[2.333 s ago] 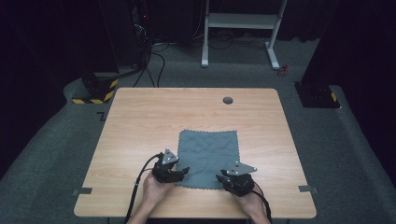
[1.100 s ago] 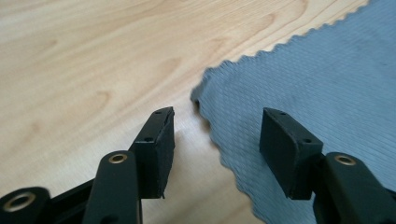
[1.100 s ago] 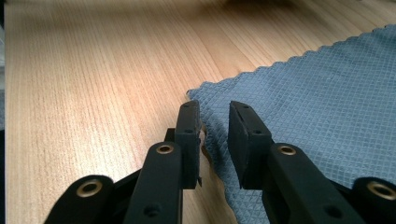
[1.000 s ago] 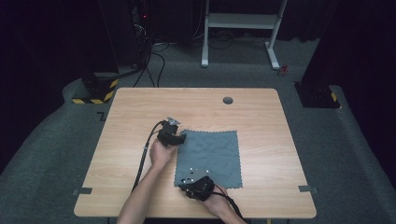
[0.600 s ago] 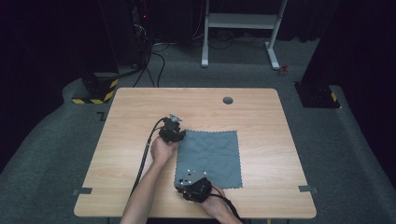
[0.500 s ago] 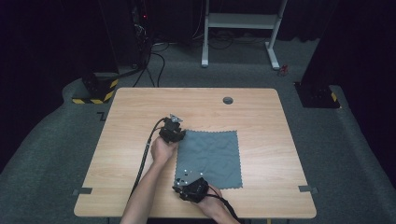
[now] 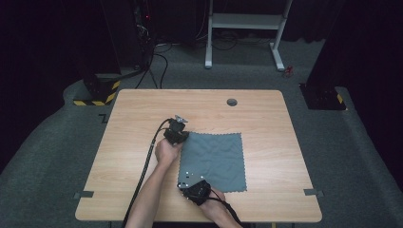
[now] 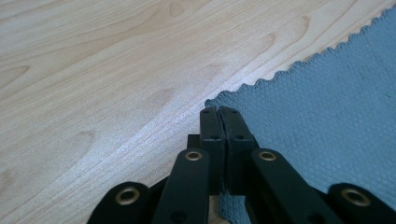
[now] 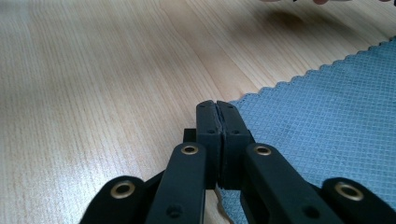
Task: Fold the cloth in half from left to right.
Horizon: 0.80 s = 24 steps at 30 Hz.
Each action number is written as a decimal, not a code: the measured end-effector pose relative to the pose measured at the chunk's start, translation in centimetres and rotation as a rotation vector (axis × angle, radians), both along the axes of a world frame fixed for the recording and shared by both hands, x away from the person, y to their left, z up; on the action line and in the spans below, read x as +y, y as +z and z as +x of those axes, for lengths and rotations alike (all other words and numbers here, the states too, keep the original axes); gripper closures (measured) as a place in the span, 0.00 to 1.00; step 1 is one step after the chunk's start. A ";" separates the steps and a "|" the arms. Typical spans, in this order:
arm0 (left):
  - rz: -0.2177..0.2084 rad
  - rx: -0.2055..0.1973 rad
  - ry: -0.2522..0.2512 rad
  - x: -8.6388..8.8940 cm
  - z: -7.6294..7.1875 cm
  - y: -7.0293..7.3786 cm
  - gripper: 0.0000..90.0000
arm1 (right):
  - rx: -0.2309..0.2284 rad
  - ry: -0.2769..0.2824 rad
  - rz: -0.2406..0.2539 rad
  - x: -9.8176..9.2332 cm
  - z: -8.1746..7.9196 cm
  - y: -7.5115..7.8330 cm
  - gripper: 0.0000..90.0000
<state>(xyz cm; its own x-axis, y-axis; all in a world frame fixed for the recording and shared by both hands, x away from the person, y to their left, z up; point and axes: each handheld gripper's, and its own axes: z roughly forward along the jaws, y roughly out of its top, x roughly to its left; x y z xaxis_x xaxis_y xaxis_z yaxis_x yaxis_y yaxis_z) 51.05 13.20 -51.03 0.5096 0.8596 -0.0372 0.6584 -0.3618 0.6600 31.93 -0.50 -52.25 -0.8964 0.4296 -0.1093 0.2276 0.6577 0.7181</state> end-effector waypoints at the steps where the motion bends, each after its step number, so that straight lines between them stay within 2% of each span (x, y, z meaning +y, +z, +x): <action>1: -0.014 0.006 0.006 0.0 0.1 0.0 0.99 | -0.001 -0.003 0.000 0.0 0.0 0.0 0.99; 3: -0.046 0.014 0.009 0.3 0.2 -0.1 0.99 | 0.000 -0.011 0.007 0.0 -0.2 -0.1 1.00; 4: -0.071 0.024 0.007 0.5 0.2 -0.2 1.00 | 0.000 -0.016 0.027 -0.2 -0.3 -0.2 1.00; 8: -0.086 0.021 0.005 0.7 0.2 0.2 1.00 | -0.007 -0.011 0.029 -0.4 -0.5 -0.1 1.00; 11: -0.098 0.012 -0.001 0.8 0.0 0.8 1.00 | -0.009 -0.005 0.045 -0.6 -0.6 0.7 1.00; 14: -0.096 0.008 -0.007 0.9 0.0 0.9 1.00 | -0.006 -0.003 0.052 -0.5 -0.6 0.8 1.00; 18: -0.120 0.021 0.009 1.6 0.1 1.0 1.00 | -0.003 0.003 0.047 -0.4 -0.5 0.7 1.00; 19: -0.115 0.018 0.010 1.5 0.1 1.1 1.00 | 0.010 0.002 0.058 -0.4 -0.4 0.9 1.00; 24: -0.128 0.017 0.007 1.9 0.2 1.0 1.00 | 0.011 0.008 0.059 -0.2 -0.2 1.4 1.00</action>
